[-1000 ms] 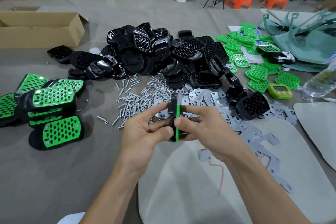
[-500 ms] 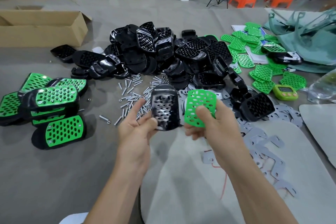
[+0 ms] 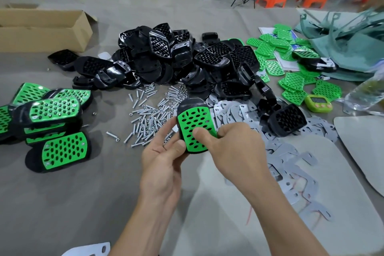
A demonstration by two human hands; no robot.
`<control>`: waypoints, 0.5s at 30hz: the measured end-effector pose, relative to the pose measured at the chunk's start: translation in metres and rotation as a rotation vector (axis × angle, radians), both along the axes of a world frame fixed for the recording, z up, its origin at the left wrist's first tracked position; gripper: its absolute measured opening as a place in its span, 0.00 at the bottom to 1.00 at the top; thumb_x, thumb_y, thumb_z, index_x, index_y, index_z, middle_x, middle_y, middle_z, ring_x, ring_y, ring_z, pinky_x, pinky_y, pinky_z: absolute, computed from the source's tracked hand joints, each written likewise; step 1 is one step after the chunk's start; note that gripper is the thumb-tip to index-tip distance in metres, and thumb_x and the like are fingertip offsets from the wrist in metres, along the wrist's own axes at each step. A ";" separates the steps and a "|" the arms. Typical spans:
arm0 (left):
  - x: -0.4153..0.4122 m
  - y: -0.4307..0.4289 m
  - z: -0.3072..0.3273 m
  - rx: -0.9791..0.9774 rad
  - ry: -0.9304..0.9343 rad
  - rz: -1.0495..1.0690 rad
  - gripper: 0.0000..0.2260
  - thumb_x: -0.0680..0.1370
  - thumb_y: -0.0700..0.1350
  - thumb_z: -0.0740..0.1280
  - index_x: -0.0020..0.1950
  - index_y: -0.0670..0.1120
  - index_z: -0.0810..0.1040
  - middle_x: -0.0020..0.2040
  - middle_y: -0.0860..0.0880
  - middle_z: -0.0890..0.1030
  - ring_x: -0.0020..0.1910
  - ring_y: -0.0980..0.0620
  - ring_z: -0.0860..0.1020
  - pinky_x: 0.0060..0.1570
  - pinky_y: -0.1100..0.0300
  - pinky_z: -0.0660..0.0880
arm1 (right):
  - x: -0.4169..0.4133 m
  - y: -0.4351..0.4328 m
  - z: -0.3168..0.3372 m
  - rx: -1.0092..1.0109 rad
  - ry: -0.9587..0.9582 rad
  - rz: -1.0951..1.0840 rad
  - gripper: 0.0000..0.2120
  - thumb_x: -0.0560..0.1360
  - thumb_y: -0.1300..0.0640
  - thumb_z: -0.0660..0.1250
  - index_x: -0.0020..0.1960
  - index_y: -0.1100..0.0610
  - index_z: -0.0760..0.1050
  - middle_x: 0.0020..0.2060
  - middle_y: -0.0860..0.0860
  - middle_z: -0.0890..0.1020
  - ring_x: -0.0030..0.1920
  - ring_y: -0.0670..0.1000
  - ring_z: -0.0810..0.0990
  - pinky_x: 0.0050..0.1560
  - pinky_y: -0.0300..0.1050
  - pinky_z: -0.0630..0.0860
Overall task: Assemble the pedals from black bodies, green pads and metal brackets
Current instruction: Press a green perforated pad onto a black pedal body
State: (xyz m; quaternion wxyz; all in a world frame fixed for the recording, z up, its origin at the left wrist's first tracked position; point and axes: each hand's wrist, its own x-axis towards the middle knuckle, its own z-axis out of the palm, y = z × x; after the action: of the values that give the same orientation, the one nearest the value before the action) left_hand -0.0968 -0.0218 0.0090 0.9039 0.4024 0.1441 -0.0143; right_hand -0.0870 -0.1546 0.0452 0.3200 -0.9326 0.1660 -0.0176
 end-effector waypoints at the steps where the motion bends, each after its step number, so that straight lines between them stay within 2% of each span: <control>1: 0.000 0.001 0.000 -0.025 -0.008 0.007 0.22 0.76 0.26 0.61 0.65 0.46 0.79 0.54 0.40 0.87 0.52 0.45 0.86 0.46 0.58 0.83 | -0.002 0.002 0.000 -0.062 0.016 0.016 0.35 0.67 0.24 0.64 0.27 0.55 0.61 0.18 0.47 0.66 0.23 0.51 0.69 0.27 0.44 0.59; 3: 0.000 0.002 0.001 -0.070 -0.031 0.017 0.23 0.73 0.29 0.64 0.66 0.45 0.77 0.55 0.40 0.86 0.54 0.44 0.86 0.48 0.58 0.83 | -0.003 0.004 0.001 -0.118 0.047 0.055 0.34 0.69 0.22 0.59 0.29 0.54 0.66 0.21 0.48 0.70 0.26 0.51 0.73 0.27 0.45 0.61; 4: 0.001 0.003 0.002 -0.087 -0.039 0.016 0.24 0.71 0.30 0.65 0.67 0.44 0.77 0.56 0.40 0.86 0.54 0.44 0.86 0.49 0.58 0.83 | -0.002 0.003 0.000 -0.063 0.059 0.081 0.32 0.70 0.23 0.60 0.33 0.53 0.70 0.23 0.48 0.74 0.27 0.49 0.75 0.29 0.45 0.64; 5: 0.001 0.004 0.003 -0.102 -0.046 0.008 0.25 0.70 0.31 0.66 0.67 0.44 0.76 0.55 0.40 0.86 0.54 0.44 0.86 0.49 0.57 0.83 | 0.000 0.001 -0.001 0.106 0.073 0.116 0.26 0.72 0.26 0.63 0.39 0.50 0.74 0.27 0.46 0.78 0.31 0.47 0.79 0.32 0.46 0.70; 7: 0.001 0.004 0.005 -0.102 -0.081 -0.039 0.23 0.70 0.32 0.66 0.65 0.43 0.77 0.56 0.40 0.86 0.54 0.43 0.86 0.48 0.56 0.83 | 0.003 0.000 -0.001 0.674 0.123 0.212 0.13 0.79 0.41 0.67 0.58 0.47 0.77 0.43 0.45 0.86 0.45 0.45 0.85 0.49 0.50 0.82; 8: 0.001 0.003 0.007 -0.073 -0.107 -0.077 0.21 0.72 0.31 0.65 0.64 0.43 0.77 0.56 0.40 0.86 0.54 0.44 0.86 0.48 0.56 0.83 | 0.004 0.000 -0.003 0.907 0.129 0.238 0.11 0.82 0.50 0.67 0.63 0.51 0.77 0.50 0.47 0.87 0.51 0.48 0.86 0.55 0.53 0.83; 9: 0.000 0.003 0.007 -0.011 -0.134 -0.118 0.19 0.74 0.30 0.65 0.64 0.43 0.77 0.56 0.40 0.86 0.54 0.44 0.86 0.48 0.57 0.82 | 0.003 -0.001 -0.004 1.040 0.114 0.244 0.11 0.83 0.56 0.65 0.64 0.55 0.78 0.53 0.50 0.87 0.54 0.51 0.86 0.56 0.55 0.83; 11: 0.001 0.005 0.012 0.184 -0.181 -0.189 0.17 0.77 0.31 0.65 0.62 0.47 0.78 0.54 0.42 0.87 0.53 0.47 0.86 0.47 0.60 0.81 | 0.001 -0.003 -0.005 1.104 0.060 0.225 0.10 0.83 0.62 0.64 0.62 0.61 0.79 0.53 0.55 0.87 0.54 0.56 0.86 0.53 0.54 0.84; 13: 0.006 0.014 0.017 0.402 -0.216 -0.197 0.12 0.75 0.39 0.69 0.56 0.53 0.82 0.49 0.47 0.88 0.49 0.52 0.86 0.47 0.64 0.80 | 0.000 -0.008 -0.005 1.080 0.046 0.218 0.09 0.81 0.64 0.65 0.60 0.63 0.80 0.51 0.57 0.87 0.51 0.57 0.86 0.48 0.51 0.84; 15: 0.014 0.024 0.024 0.619 -0.264 -0.192 0.10 0.73 0.46 0.72 0.54 0.54 0.84 0.49 0.50 0.88 0.48 0.55 0.84 0.47 0.67 0.78 | 0.000 -0.014 -0.002 1.031 0.043 0.247 0.09 0.81 0.66 0.65 0.58 0.63 0.81 0.49 0.57 0.87 0.48 0.57 0.86 0.46 0.50 0.84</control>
State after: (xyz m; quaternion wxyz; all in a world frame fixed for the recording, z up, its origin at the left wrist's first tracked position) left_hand -0.0828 0.0025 0.0329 0.7444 0.6676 -0.0150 -0.0026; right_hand -0.0868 -0.1690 0.0432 0.7331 -0.6671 0.0485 0.1232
